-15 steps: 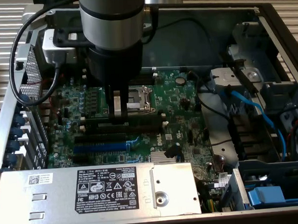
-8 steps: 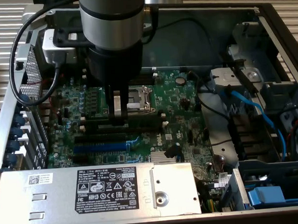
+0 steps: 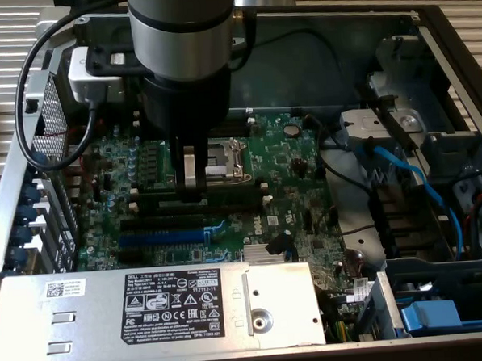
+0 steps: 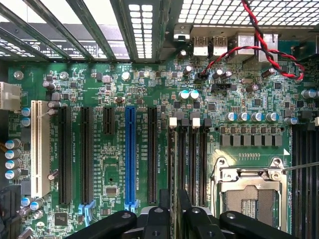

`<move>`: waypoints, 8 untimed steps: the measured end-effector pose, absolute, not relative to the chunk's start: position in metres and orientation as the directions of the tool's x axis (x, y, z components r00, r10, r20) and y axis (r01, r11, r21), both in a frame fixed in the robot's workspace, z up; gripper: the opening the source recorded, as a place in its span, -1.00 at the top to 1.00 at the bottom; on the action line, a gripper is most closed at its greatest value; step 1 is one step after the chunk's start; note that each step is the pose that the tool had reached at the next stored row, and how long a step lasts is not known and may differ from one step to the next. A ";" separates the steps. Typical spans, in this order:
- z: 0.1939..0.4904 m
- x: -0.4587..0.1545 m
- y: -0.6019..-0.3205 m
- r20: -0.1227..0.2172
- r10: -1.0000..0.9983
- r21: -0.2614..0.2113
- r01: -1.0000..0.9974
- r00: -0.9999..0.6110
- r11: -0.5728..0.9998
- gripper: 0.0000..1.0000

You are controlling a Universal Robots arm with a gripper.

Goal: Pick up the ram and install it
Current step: 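Insert the ram into the slot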

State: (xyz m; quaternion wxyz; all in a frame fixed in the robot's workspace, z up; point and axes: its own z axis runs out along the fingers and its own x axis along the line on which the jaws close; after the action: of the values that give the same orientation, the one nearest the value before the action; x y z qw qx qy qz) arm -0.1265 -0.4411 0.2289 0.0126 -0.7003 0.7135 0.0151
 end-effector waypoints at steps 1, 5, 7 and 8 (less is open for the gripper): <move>0.230 -0.126 -0.441 -0.039 -0.999 0.004 -1.000 -0.019 0.019 0.58; 0.237 -0.124 -0.441 -0.041 -0.999 0.004 -1.000 -0.019 0.018 0.58; 0.239 -0.121 -0.441 -0.043 -0.999 0.004 -1.000 -0.018 0.018 0.58; 0.240 -0.120 -0.441 -0.044 -0.999 0.004 -1.000 -0.018 0.018 0.58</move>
State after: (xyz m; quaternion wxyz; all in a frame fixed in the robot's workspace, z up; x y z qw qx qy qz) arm -0.1198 -0.4411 0.2403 0.0143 -0.7005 0.7133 0.0167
